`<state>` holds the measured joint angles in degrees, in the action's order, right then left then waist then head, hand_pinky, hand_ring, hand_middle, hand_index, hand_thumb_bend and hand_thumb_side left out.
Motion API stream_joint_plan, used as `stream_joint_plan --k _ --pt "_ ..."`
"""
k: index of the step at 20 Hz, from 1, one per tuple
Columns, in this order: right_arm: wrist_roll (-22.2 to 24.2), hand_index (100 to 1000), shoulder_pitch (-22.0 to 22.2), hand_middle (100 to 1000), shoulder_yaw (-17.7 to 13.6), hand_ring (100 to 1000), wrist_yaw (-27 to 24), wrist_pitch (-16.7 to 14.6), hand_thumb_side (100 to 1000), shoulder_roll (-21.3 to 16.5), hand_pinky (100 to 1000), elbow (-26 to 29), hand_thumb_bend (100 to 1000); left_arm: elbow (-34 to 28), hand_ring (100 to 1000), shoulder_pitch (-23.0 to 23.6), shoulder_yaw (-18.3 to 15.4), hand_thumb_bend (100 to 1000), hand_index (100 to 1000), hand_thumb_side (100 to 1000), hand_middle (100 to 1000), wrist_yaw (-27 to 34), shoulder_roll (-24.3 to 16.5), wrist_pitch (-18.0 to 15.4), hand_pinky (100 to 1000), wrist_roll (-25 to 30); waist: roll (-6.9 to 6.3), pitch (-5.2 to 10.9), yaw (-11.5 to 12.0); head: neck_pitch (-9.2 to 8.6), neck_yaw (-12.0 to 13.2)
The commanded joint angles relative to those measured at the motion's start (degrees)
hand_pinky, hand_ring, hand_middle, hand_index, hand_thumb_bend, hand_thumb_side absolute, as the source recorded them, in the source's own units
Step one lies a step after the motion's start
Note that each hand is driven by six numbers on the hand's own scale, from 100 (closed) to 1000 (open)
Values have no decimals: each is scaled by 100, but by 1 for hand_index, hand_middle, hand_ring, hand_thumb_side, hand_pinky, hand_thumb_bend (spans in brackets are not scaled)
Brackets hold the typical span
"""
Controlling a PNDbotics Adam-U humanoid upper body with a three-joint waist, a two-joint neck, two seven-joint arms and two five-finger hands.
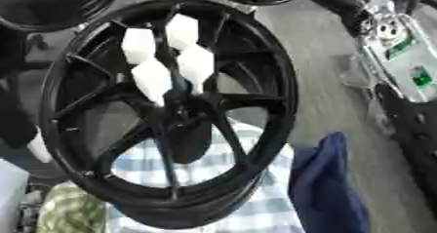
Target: Pull the pin out of the wheel hub.
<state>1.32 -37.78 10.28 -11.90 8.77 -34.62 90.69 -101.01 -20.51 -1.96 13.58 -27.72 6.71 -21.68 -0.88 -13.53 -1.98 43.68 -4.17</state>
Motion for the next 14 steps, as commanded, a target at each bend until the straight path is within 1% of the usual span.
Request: stream_joint_plan --k 1,10,14 --pt "5 915 -83 710 -50 719 14 -2 588 -194 833 120 230 -113 774 -30 -78 969 851 591 824 -25 -117 1 860 -18 2 125 3 -65 -3" --pt "6 915 -95 711 -46 721 9 -4 587 -192 834 140 229 -109 774 -20 -75 979 850 589 824 -26 -116 3 860 -14 2 136 -3 -73 -10" --pt "105 914 -272 716 56 726 97 -5 578 -242 835 222 233 -109 773 -6 -74 984 850 588 823 -27 -130 4 860 -13 1 148 -5 -53 -17"
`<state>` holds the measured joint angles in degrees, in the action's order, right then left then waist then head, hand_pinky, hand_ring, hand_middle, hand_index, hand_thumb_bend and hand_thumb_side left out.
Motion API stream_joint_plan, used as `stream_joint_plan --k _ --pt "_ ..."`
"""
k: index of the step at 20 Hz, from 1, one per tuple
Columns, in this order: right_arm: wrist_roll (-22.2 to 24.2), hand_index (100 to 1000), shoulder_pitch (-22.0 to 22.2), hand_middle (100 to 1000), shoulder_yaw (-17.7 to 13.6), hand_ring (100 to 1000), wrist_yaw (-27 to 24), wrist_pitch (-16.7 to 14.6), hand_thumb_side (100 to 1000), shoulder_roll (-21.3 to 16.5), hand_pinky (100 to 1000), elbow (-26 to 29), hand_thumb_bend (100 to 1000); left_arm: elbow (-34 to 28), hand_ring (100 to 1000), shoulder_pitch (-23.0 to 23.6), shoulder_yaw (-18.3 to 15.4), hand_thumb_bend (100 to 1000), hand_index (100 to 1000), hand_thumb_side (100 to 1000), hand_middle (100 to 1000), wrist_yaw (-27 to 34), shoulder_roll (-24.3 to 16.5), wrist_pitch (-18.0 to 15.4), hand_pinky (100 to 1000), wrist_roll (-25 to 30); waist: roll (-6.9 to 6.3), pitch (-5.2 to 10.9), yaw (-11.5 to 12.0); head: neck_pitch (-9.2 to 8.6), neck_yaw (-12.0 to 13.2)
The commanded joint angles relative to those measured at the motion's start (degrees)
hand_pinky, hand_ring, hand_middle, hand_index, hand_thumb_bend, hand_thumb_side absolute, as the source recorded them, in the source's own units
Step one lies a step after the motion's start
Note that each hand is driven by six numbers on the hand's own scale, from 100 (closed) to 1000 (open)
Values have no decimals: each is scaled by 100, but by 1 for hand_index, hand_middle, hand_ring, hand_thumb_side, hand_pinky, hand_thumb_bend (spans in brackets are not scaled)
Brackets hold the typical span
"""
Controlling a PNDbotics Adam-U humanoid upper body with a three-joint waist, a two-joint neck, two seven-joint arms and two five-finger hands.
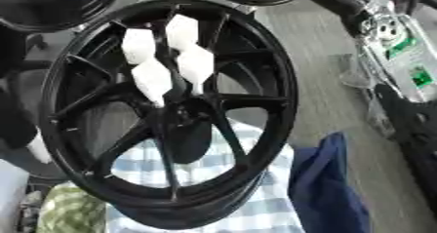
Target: Pull the pin out of the wheel hub.
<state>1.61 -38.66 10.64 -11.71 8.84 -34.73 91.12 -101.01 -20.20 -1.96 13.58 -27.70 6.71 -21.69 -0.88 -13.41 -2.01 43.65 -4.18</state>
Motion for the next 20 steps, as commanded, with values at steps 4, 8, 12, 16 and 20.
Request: stream_joint_plan --k 4,8,12,16,20 --pt "527 910 -572 727 323 737 389 -27 559 -410 840 428 260 -107 773 -23 -61 988 850 586 823 -33 -148 7 860 2 8 145 2 -23 -38" --pt "1439 903 -1087 740 709 750 922 -97 535 -697 844 828 314 -109 773 -5 -53 993 850 585 824 -46 -183 8 860 14 25 136 10 -3 -66" --pt "2426 896 -1546 753 1072 764 1355 -150 530 -884 847 1177 343 -106 773 17 -41 996 850 583 824 -60 -226 12 860 30 47 126 11 19 -78" --pt "3363 889 -1955 763 1414 775 1722 -206 519 -925 847 1382 372 -111 773 34 -31 1000 849 582 824 -72 -272 11 860 47 64 126 9 26 -83" --pt "4022 880 -2260 765 1635 778 2055 -221 473 -876 844 1472 402 -112 773 62 -21 1000 849 581 824 -81 -304 13 861 60 69 134 -3 40 -78"
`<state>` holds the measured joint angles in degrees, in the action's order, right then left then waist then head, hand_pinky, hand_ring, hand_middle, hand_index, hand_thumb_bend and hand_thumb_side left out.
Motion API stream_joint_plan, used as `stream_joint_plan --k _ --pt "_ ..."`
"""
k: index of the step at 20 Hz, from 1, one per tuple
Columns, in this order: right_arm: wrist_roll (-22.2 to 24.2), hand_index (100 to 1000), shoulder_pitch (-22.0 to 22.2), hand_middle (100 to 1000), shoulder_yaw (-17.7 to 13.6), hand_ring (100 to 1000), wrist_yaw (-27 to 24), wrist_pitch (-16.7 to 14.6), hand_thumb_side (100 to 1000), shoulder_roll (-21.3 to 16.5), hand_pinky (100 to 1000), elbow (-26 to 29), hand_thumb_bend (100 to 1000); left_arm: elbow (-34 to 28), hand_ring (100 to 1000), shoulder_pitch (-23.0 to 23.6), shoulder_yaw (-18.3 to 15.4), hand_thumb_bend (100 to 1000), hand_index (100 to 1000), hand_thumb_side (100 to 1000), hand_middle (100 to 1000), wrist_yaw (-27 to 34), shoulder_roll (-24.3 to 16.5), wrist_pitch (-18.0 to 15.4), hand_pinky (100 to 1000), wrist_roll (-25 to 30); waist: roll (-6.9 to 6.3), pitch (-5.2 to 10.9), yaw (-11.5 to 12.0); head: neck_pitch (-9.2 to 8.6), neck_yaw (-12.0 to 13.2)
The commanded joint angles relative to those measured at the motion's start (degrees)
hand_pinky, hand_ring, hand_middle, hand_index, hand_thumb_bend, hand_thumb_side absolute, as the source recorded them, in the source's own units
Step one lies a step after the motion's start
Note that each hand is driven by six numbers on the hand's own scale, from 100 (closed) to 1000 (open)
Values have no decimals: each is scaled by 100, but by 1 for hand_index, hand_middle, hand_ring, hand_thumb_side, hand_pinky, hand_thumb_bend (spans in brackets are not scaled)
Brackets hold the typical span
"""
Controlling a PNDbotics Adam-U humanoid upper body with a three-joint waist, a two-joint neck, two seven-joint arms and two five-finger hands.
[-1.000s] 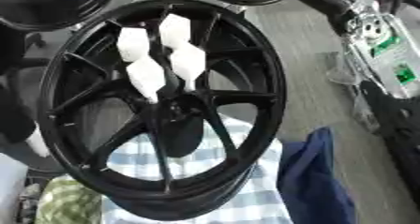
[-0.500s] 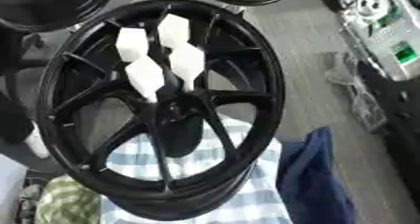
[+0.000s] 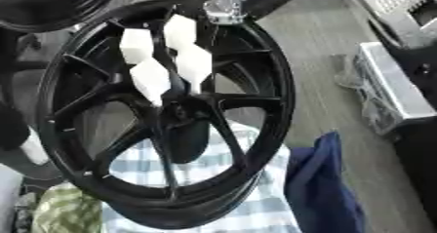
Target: Pull the pin out of the wheel hub.
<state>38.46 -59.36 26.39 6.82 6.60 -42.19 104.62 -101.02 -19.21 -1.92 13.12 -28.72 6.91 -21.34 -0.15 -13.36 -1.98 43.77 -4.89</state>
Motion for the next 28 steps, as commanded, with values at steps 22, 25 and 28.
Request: stream_joint_plan --k 22,25,28 --pt "822 826 -542 742 869 733 1474 -222 138 344 813 -662 487 -106 773 -2 5 1000 844 576 823 -39 -202 -1 861 75 -9 131 -3 -8 -24" --pt "837 820 -518 744 882 729 1650 -427 100 345 810 -675 457 -104 773 2 8 1000 843 574 822 -42 -195 2 861 81 -16 123 -7 -16 -34" --pt "851 818 -484 743 890 728 1779 -616 100 341 811 -675 433 -103 773 5 12 1000 842 573 822 -44 -188 4 862 88 -25 114 -11 -28 -35"
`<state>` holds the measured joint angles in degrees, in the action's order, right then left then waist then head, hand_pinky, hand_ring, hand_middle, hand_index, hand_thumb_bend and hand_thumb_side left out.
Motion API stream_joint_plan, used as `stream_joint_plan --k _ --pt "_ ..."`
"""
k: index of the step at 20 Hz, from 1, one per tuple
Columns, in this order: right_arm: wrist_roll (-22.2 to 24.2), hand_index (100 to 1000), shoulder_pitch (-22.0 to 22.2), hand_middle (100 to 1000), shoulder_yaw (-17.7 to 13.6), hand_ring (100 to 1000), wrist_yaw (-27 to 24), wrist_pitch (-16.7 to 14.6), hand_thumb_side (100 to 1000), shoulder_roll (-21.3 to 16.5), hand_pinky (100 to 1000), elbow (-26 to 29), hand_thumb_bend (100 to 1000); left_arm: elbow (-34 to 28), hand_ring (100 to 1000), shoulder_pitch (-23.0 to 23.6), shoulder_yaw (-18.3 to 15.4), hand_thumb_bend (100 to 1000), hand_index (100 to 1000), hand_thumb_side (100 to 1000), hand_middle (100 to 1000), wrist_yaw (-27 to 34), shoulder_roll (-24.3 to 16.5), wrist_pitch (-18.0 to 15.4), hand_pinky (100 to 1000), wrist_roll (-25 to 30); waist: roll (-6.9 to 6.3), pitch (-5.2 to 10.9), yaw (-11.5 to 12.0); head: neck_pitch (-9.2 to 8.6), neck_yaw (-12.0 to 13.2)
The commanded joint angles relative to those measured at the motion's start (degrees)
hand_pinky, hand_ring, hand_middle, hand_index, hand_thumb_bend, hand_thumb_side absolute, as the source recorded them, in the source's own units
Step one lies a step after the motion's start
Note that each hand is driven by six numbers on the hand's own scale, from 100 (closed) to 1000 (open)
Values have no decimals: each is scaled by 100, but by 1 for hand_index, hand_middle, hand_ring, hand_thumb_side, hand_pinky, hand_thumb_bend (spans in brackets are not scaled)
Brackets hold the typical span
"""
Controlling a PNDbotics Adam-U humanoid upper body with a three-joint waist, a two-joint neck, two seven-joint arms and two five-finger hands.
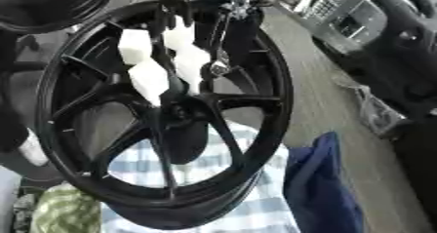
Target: Pull the pin out of the wheel hub.
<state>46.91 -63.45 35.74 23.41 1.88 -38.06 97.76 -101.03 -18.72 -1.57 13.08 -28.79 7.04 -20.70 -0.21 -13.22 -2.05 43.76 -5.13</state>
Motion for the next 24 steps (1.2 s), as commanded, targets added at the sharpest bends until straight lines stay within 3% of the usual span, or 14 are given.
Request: stream_joint_plan --k 1,8,24 --pt "14 817 -66 744 -41 728 144 -193 100 -73 811 5 429 -102 773 -44 -22 1000 842 571 821 -42 -180 -9 862 25 -20 97 -5 -29 -12" --pt "3 807 -46 737 -14 721 278 -446 100 -50 809 -27 421 -102 773 -46 -18 1000 839 566 820 -43 -162 -5 862 36 -30 74 -10 -45 -33" --pt "-294 793 38 717 58 690 537 -513 100 37 791 -219 436 -110 774 -49 -16 1000 825 561 819 -55 -134 8 863 48 -29 15 13 -49 -63"
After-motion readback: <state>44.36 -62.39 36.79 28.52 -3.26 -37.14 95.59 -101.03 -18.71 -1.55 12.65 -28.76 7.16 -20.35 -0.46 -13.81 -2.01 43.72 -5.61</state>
